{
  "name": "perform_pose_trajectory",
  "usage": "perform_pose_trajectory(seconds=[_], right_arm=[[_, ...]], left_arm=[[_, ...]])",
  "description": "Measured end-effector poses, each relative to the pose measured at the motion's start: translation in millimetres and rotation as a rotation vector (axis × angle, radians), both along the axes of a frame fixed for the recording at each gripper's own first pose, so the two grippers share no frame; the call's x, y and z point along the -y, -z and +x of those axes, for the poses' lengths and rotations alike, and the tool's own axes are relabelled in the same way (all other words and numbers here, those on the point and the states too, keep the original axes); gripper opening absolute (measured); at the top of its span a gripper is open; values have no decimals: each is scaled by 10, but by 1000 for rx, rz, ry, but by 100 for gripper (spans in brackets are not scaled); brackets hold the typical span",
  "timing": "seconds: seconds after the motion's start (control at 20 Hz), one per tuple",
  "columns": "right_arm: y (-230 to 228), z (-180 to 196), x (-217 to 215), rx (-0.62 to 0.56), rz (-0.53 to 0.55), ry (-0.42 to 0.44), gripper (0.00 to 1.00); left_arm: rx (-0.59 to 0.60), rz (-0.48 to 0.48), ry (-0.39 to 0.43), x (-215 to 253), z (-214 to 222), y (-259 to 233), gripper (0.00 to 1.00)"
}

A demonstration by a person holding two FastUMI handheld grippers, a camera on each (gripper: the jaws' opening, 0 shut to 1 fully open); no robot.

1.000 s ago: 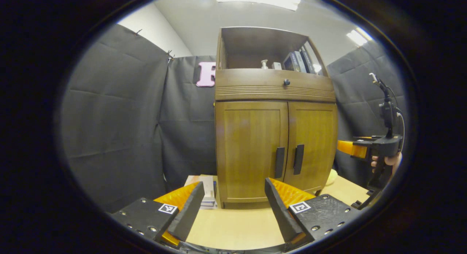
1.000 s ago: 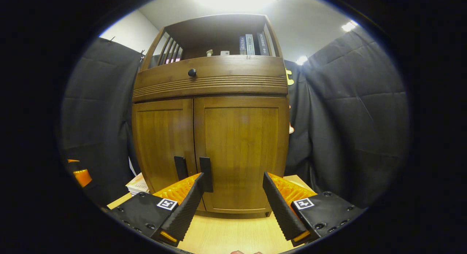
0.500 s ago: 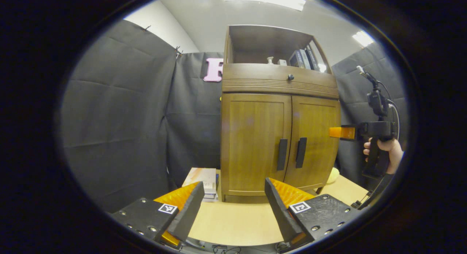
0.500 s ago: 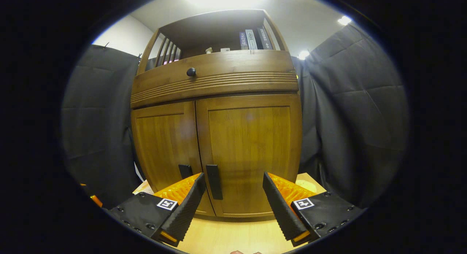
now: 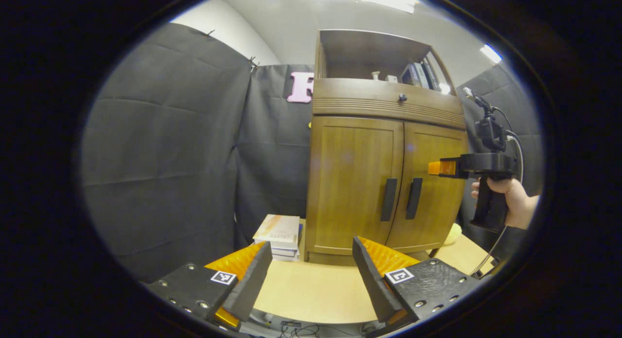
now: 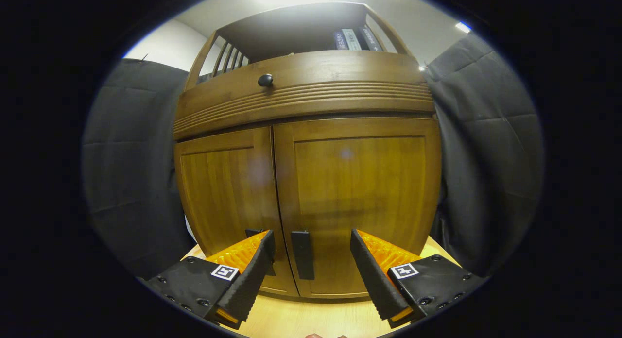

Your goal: Open the right door of the double-door shoe cabinet with the right hand, and open the left door with the left hand.

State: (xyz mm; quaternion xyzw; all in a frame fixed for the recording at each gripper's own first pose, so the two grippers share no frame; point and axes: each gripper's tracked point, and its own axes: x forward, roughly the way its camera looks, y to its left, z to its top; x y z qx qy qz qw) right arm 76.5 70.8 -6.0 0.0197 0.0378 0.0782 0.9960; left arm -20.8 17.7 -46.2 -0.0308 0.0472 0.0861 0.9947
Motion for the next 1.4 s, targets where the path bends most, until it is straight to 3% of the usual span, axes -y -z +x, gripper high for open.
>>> perform_pose_trajectory(seconds=[0.4,0.55,0.85,1.0,1.2,1.4], right_arm=[[297,478,-194,-50,-57,-14,98],[414,600,-209,-66,-84,-7,92],[564,791,-233,-90,-124,3,93],[630,829,-266,-97,-124,8,82],[657,915,-256,-95,-127,32,44],[691,943,-245,-124,-104,54,33]], left_arm=[[-23,-12,-99,-106,47,95,95],[-29,1,-115,-104,71,126,95],[-48,-16,-135,-142,105,177,96],[-54,-3,-140,-140,111,168,96],[-63,10,-148,-149,125,159,96],[-62,21,-146,-154,109,165,96]])
